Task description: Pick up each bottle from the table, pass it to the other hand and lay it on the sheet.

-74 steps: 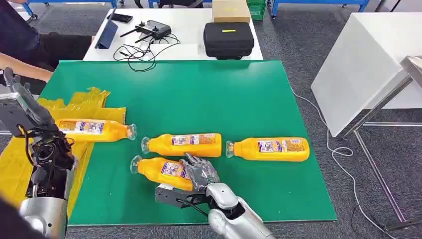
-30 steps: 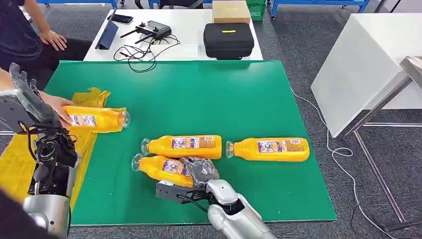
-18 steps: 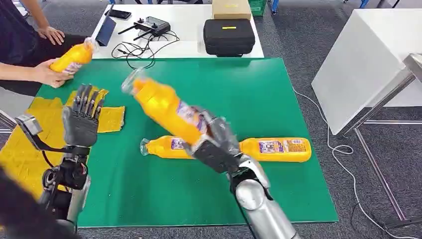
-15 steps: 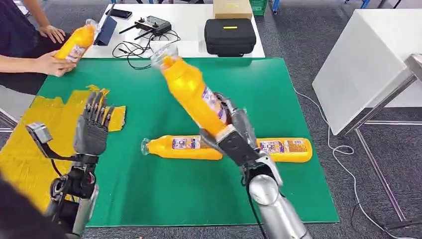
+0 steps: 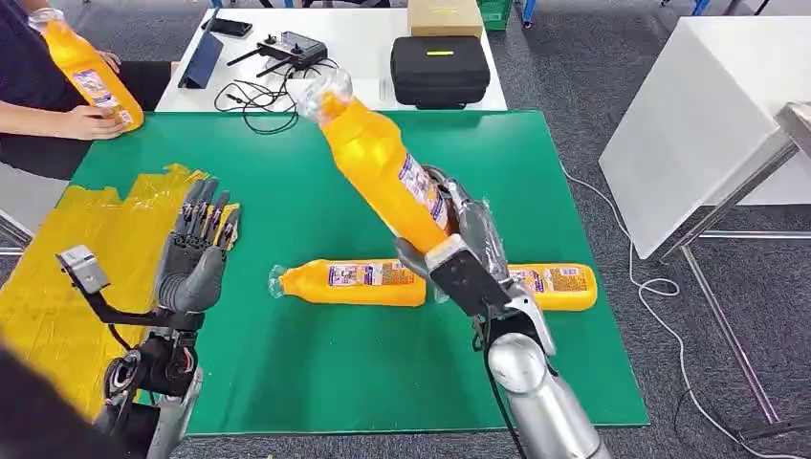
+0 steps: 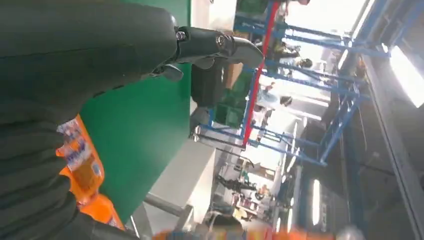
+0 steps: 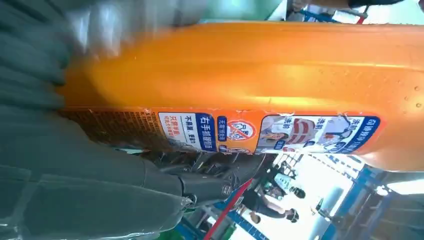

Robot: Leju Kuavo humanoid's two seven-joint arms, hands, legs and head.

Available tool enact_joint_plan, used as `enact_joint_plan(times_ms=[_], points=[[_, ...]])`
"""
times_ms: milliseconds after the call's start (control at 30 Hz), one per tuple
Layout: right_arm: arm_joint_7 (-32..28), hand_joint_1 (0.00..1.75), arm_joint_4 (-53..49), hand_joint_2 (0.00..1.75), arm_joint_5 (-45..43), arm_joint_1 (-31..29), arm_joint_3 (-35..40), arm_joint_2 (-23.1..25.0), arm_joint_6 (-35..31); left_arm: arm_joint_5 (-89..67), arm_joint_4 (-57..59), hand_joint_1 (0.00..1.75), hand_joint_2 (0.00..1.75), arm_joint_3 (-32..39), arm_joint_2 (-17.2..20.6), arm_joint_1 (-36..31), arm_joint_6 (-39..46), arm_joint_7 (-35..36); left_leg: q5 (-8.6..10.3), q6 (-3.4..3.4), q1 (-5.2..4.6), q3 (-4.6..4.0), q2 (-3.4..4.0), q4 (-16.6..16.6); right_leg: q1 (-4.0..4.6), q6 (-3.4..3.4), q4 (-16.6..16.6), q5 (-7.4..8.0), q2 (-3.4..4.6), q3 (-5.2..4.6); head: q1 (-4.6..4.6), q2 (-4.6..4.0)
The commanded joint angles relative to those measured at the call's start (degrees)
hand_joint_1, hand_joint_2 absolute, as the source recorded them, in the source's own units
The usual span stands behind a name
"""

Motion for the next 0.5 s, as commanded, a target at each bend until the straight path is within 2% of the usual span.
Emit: enact_joint_plan(times_ms=[33,167,233,300,467,500], points=[[0.9,1.75,15.4,1.75,0.5,-10.7,3.3,3.7,-0.7,-0.5,1.0,0.00,1.75,-5.7,-1.2,-4.1,1.5,0.2,0.00,0.03,0.00,0.12,-0.01,0.0,0.01,0.02,0.0,-0.01,-0.07,0.14,0.02,0.00],[2.1,1.75,31.0,1.75,3.0,-20.5,6.7,10.4,-1.9,0.6,2.8,0.00,1.75,-7.9,-2.8,-7.6,3.0,0.5,-0.07,0.02,-0.03,0.20,0.18,0.0,-0.01,0.01,0.1,-0.04,0.09,0.15,0.00,0.00],[2.9,1.75,34.9,1.75,3.9,-22.5,8.2,13.0,-2.3,0.8,2.5,0.00,1.75,-8.3,-3.2,-8.2,3.3,0.8,-0.02,0.01,-0.01,0.08,0.15,0.0,-0.01,0.00,0.1,0.00,0.10,0.04,0.02,0.00],[4.5,1.75,35.6,1.75,2.9,-22.7,12.9,13.7,-2.7,1.2,2.0,0.00,1.75,-8.4,-3.4,-8.0,3.9,1.2,-0.04,0.00,-0.01,0.17,0.18,0.0,0.00,-0.01,0.1,-0.03,0.09,0.11,0.00,0.00],[9.4,1.75,33.2,1.75,-6.1,-22.0,32.7,13.7,-4.8,1.8,-2.0,0.00,1.75,-7.0,-2.9,-5.0,5.6,1.5,-0.10,0.00,0.04,0.31,0.21,-0.1,0.05,0.01,0.0,-0.08,0.12,0.23,0.02,0.00],[9.8,1.75,32.9,1.75,-6.6,-21.9,33.5,13.7,-5.2,1.8,-2.4,0.00,1.75,-6.8,-2.8,-4.7,5.6,1.5,-0.11,0.01,0.05,0.26,0.25,-0.1,0.06,0.01,0.0,-0.07,0.17,0.18,0.02,0.00]])
